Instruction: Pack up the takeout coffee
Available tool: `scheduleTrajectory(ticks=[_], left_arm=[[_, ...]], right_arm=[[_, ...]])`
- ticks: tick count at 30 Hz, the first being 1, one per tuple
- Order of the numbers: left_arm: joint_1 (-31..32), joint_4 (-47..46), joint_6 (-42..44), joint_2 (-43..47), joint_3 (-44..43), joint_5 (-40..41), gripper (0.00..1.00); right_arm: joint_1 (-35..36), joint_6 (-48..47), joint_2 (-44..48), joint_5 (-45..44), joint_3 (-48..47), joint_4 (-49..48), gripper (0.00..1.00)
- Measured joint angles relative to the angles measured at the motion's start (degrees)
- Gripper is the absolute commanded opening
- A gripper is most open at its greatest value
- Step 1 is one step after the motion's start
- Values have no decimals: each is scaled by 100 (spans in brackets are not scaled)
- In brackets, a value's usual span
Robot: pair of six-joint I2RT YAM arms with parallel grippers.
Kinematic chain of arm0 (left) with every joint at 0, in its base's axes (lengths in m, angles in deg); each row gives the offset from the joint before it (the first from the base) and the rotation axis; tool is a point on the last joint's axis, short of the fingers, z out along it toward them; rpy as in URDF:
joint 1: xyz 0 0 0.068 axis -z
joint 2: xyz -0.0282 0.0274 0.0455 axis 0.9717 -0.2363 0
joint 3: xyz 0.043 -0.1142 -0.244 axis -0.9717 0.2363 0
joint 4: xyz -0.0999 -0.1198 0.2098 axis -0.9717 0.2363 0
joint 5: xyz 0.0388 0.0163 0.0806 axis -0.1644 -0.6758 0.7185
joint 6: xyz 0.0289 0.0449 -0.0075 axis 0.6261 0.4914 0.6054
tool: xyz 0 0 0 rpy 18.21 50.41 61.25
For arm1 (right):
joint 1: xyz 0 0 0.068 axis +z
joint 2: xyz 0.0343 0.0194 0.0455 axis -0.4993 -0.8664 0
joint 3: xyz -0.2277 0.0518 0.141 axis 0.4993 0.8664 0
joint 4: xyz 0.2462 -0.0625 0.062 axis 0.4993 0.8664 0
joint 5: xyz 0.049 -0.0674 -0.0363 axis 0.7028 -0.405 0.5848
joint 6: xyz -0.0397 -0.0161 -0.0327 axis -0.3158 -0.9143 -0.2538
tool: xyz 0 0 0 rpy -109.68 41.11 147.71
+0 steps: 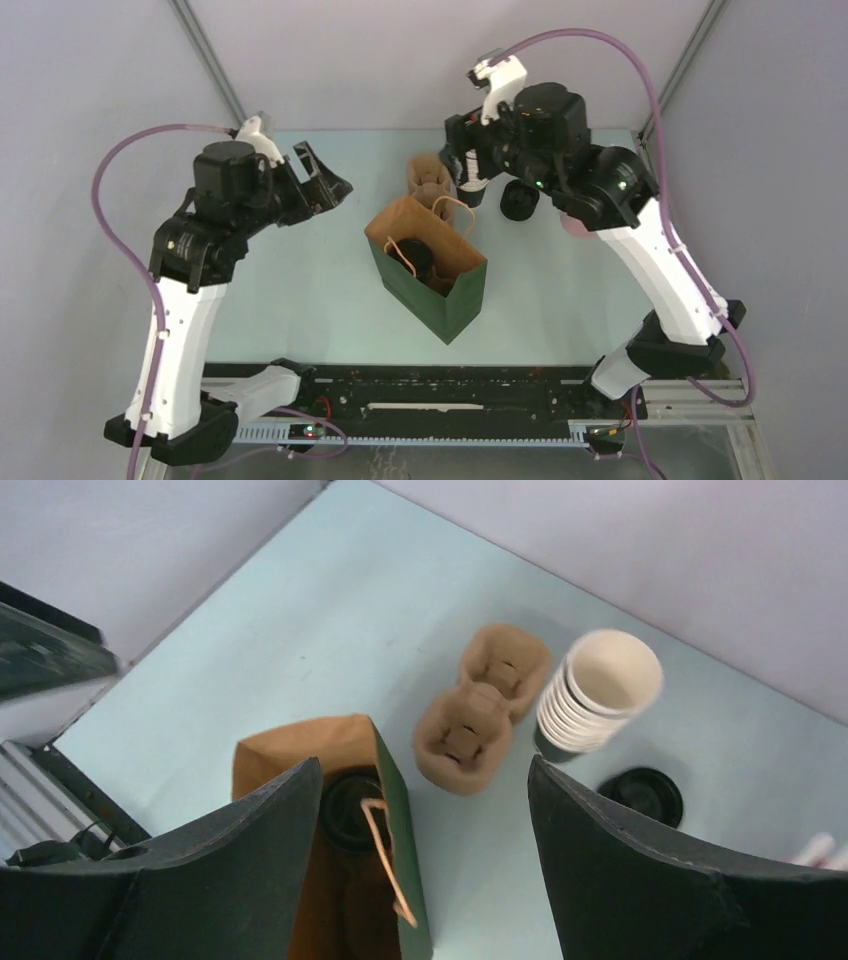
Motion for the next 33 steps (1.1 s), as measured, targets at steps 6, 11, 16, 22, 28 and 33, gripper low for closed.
scheduleTrajectory(ticks=[6,11,16,22,28,33], left_arm=[[-57,-46,-111,20,-560,131,91],[-57,-151,-415,192,-575,151,93],[-57,-164,-518,374,-570,151,94],[-57,-74,-334,439,-616,31,95],[-59,68,205,468,-745,-284,96],[-61,136,647,645,-695,-358,99]], right_arm=[[-466,212,931,-203,654,535,84],[-944,380,2039,-304,1633,717,82],[-1685,546,2850,-286,2557,741,79],[-3058,787,2597,-59,2929,905,70],[-3746,955,1438,256,3298,695,68],[-3934,872,439,203,3235,466,62]])
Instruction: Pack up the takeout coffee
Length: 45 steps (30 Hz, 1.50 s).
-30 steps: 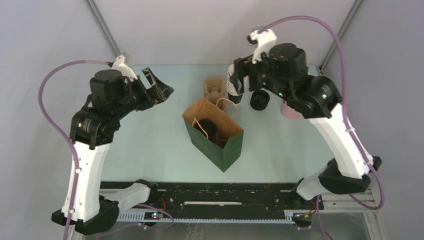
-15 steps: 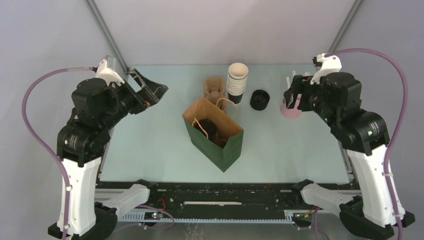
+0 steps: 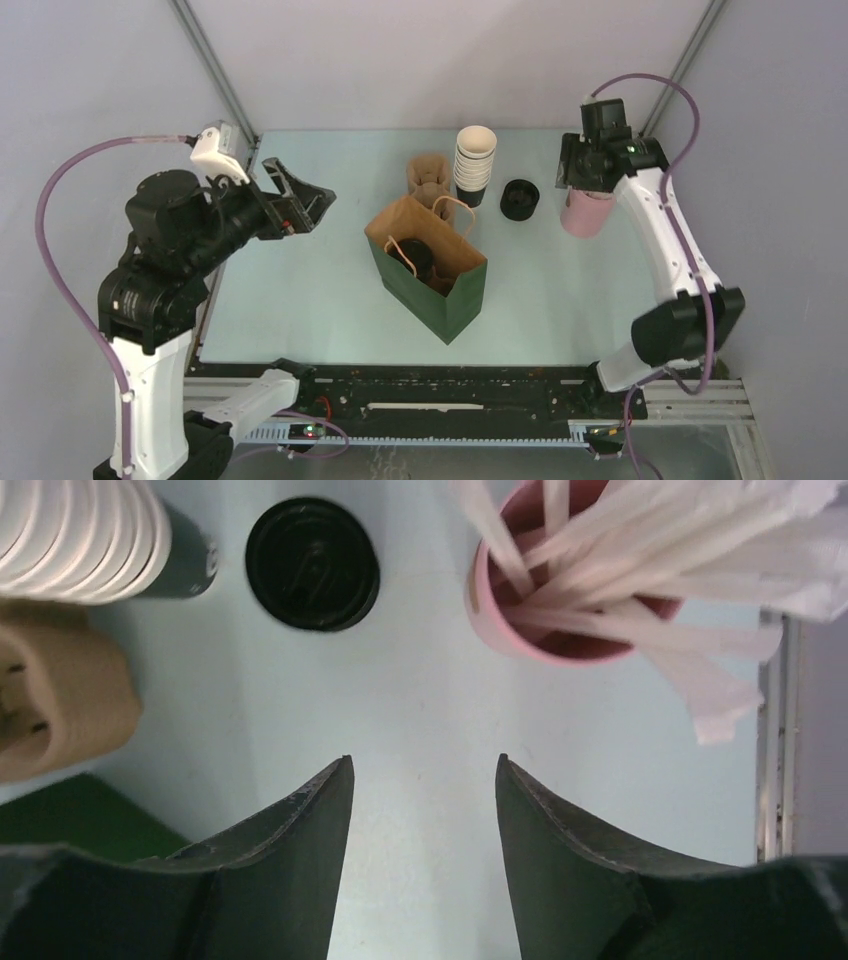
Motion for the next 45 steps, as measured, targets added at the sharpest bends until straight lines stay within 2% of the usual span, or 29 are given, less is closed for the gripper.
scheduleTrajectory(ticks=[4,12,20,23,31,39,45], left_arm=[[9,-11,133,111,0,-81,100],[83,-28,223,168,0,-149,100],[83,-33,251,111,0,-160,100],[87,-35,256,111,0,-162,100],[87,-33,256,122,0,-160,100],[87,-42,251,164,9,-168,100],[87,-61,240,210,92,-197,100]], right_arm=[[-146,-160,-798,-254,-560,-66,60],[-385,-444,-1797,-553,-1274,-280,52],[-404,-636,-2203,-577,-1639,-348,53],[-404,-688,-2306,-605,-1759,-361,45],[-398,-789,-2524,-769,-1869,-387,33],[-358,-905,-2686,-831,-1967,-382,0],[-264,-960,-2610,-1086,-1967,-315,0]])
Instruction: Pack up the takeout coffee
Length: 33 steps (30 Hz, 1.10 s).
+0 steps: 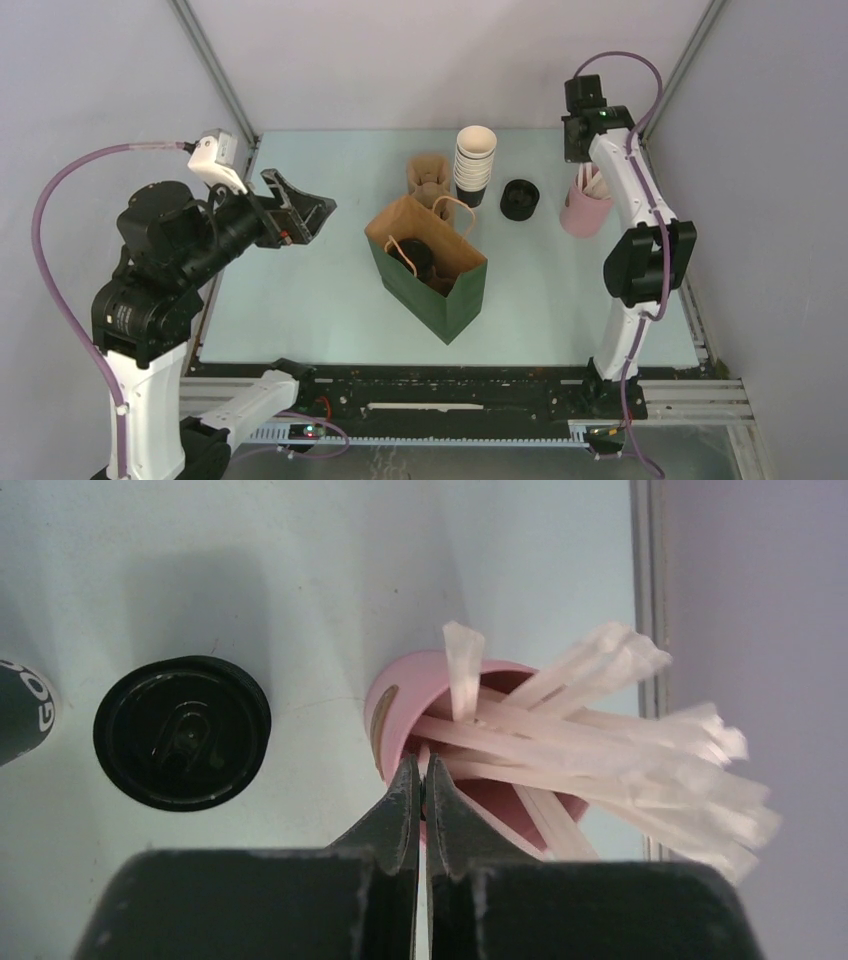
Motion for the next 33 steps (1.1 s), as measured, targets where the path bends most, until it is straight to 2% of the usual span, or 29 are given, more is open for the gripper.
scheduleTrajectory(ticks=[3,9,16,25,33], left_arm=[[2,-11,-4,9,35,-9,100],[4,-37,-44,7,35,-13,100],[4,-79,-105,13,157,-122,100],[4,-92,-186,26,258,-142,100],[4,-234,-251,103,409,-149,100]], right_arm=[[79,-20,297,-162,2,103,0],[275,-125,1700,-356,2,166,0],[778,-144,2907,-144,-42,337,0],[1799,103,4271,1447,-44,466,0],[2330,1034,5401,3095,114,138,0]])
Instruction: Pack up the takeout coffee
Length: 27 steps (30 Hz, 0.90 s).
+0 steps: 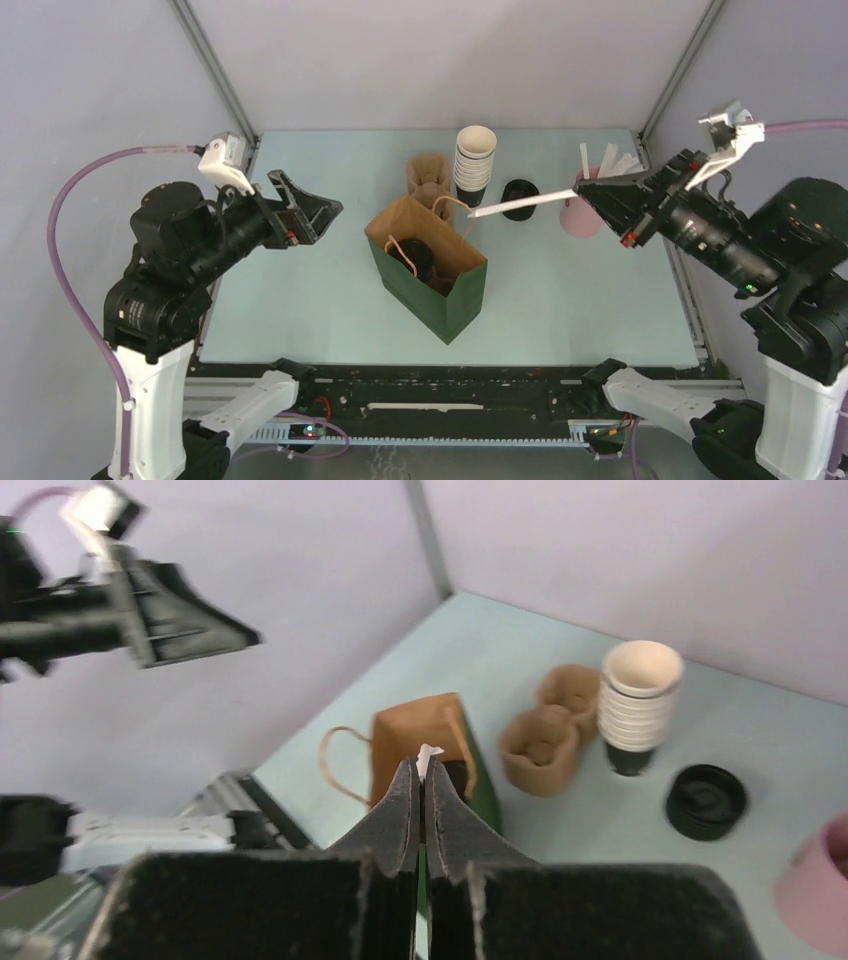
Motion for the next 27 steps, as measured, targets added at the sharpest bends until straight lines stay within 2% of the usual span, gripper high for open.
scheduleTrajectory(ticks=[5,9,15,19,26,27], left_arm=[[0,-20,-59,59,101,-13,100],[0,-35,-140,131,179,-26,100],[0,-87,-264,245,214,-90,100],[0,-107,-345,372,304,-96,100],[0,-125,-426,540,374,-90,100],[0,-122,-442,562,374,-87,100]], right_arm=[[188,387,188,581,46,-105,0],[636,527,20,629,68,-35,0],[1821,433,-944,-330,-463,520,0],[2769,155,-2155,-1626,-1462,1279,0],[3401,-203,-3106,-2704,-1764,2092,0],[3440,-223,-3161,-2780,-1764,2194,2]])
